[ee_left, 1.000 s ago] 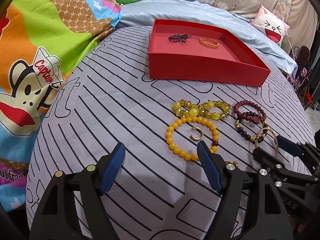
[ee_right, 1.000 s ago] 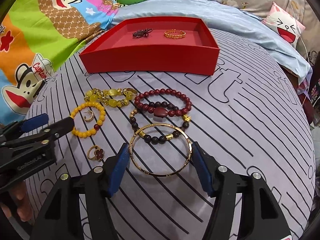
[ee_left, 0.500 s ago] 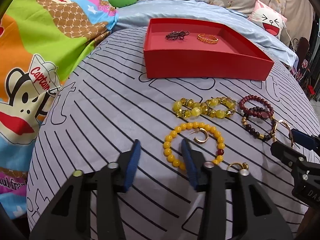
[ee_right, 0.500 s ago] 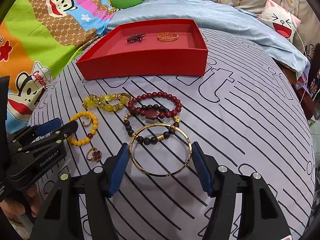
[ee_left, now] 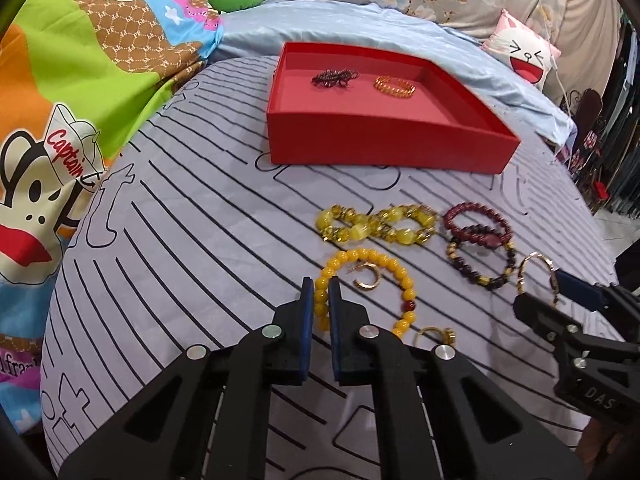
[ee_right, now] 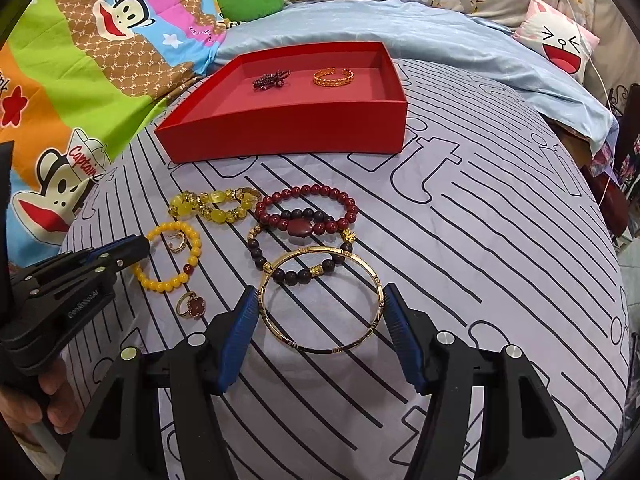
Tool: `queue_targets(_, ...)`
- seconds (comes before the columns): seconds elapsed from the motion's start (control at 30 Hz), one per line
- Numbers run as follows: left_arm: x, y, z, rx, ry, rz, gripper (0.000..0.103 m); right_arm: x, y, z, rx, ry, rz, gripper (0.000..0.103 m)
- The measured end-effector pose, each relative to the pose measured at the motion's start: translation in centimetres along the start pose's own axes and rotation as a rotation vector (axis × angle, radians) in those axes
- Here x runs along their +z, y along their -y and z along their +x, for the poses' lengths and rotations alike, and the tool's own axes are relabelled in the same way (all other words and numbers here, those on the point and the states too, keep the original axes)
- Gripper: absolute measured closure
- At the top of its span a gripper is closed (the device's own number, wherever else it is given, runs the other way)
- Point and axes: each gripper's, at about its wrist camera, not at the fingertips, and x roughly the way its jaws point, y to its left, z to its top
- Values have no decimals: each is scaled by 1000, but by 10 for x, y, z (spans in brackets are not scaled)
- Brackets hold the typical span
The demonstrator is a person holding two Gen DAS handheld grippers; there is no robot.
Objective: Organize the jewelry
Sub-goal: 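Grasp the yellow bead bracelet with the left gripper while the right grasps the thin bangle, then carry the yellow bracelet into the box with the left gripper while the right releases the bangle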
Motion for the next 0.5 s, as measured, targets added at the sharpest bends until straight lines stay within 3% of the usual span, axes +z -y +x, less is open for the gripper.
queue_targets(0.5,48,30,-53,-147,75,43,96,23,9,-19,39,39,32,43)
